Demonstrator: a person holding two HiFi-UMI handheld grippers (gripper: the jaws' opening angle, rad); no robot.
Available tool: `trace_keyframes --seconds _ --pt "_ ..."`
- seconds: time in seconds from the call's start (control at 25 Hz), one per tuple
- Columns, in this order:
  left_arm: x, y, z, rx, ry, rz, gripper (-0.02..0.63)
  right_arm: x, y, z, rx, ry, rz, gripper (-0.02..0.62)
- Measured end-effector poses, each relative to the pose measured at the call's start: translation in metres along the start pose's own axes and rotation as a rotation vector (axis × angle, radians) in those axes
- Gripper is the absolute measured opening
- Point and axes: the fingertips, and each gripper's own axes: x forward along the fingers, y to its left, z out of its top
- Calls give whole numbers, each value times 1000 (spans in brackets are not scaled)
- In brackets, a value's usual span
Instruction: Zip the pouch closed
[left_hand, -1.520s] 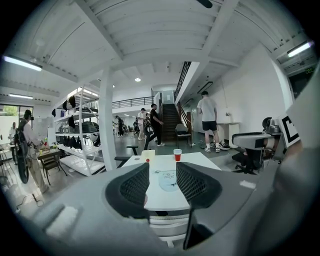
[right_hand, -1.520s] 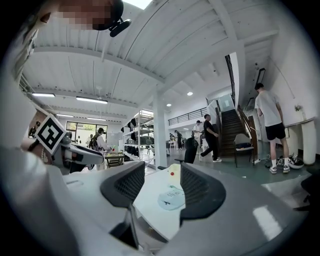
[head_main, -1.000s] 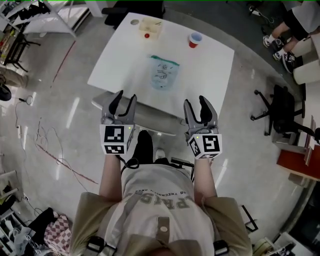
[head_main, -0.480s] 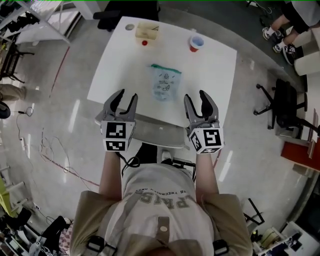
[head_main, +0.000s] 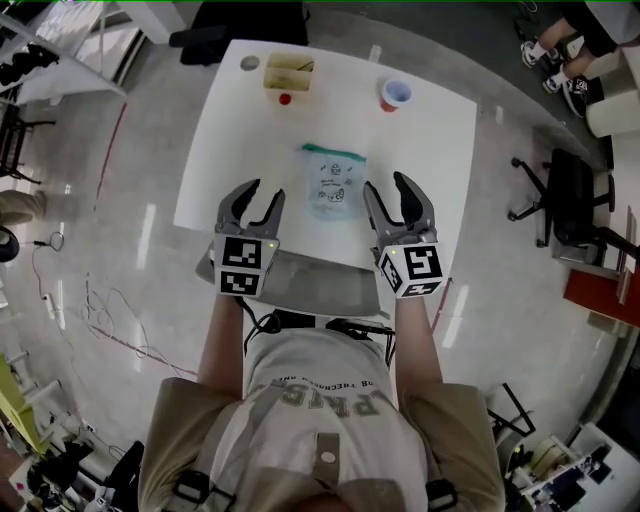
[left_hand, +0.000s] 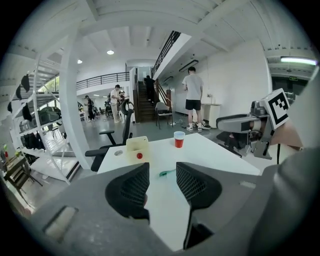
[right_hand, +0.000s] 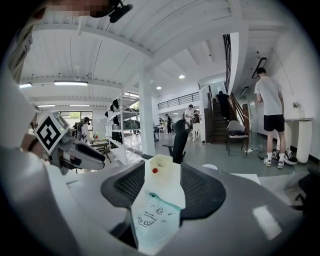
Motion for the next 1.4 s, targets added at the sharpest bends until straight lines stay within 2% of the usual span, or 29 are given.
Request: trace_keyframes --seconds 0.24,0.6,0.96,1.4 --pt "39 10 -5 24 44 -59 176 38 -3 -15 -1 66 21 198" --pt "84 16 -34 38 131 -128 176 72 -8 -49 1 176 63 198" --pt "123 17 -56 66 193 -201 176 103 0 -81 -78 296 193 198" --pt "162 16 -77 143 274 -235 176 131 4 -111 -211 408 368 196"
